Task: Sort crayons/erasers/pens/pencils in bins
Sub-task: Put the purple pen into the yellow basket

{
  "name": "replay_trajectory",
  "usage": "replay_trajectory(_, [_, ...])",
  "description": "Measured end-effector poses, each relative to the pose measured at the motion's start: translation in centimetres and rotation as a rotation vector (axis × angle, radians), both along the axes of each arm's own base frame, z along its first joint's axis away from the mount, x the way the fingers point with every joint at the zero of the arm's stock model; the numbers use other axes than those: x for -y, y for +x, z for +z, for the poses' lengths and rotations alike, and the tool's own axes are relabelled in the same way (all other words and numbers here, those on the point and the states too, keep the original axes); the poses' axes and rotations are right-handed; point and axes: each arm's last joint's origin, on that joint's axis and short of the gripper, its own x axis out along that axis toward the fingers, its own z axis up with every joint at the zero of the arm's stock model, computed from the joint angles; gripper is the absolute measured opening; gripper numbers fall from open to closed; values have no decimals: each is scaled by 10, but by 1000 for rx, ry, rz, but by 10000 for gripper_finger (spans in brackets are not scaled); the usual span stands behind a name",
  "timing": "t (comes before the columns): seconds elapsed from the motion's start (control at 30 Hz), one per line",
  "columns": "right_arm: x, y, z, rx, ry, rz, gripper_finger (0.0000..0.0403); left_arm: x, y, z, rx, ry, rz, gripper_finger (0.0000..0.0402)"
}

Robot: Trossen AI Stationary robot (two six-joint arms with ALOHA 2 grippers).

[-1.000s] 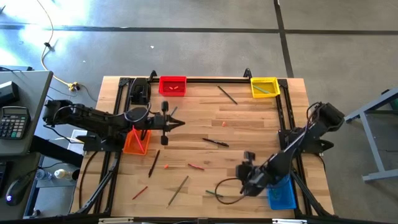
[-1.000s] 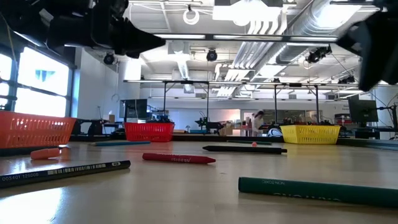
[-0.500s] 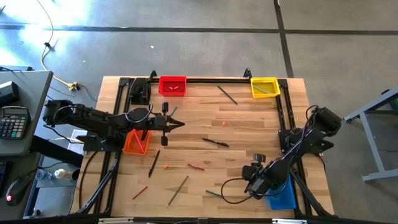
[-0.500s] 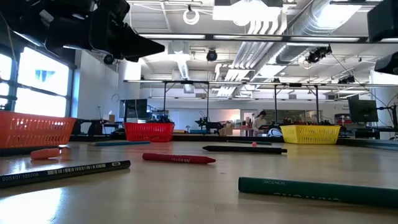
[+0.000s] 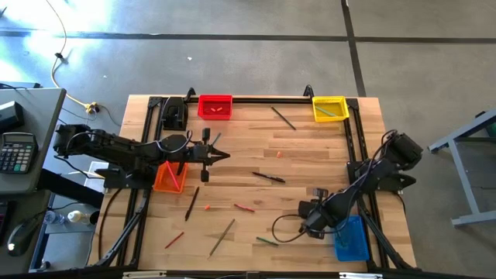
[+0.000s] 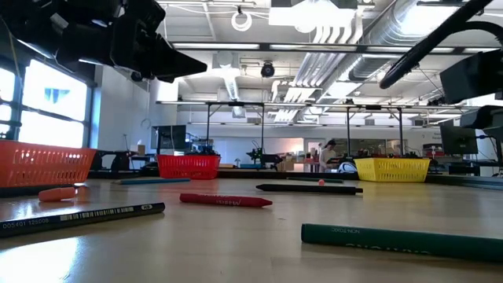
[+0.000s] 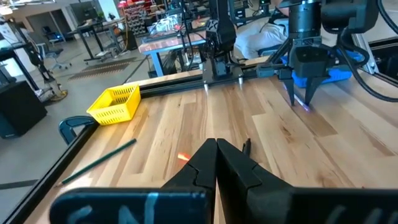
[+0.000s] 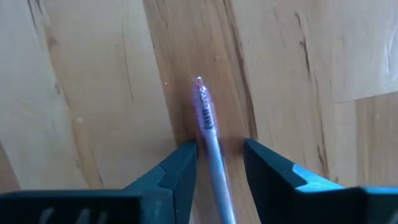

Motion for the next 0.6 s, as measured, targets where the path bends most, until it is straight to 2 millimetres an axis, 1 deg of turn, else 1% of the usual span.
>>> replay_trajectory(0.17, [6, 2, -3, -20, 10, 14, 57, 0, 0, 0, 1, -10, 1, 0])
replay_trajectory(0.3, [10, 4, -1, -27, 13, 60, 13, 0, 0, -1, -2, -35, 6, 1])
replay_trajectory(0.37, [13, 5, 0, -26, 18, 78, 9, 0, 0, -1, -3, -34, 5, 0])
replay_trajectory(0.53, [22, 9, 7, -6, 27, 77, 21, 0, 0, -1, -4, -28, 12, 1])
replay_trajectory(0.6, [31, 12, 11, 22, -33, 71, 21, 0, 0, -1, -4, -38, 17, 0])
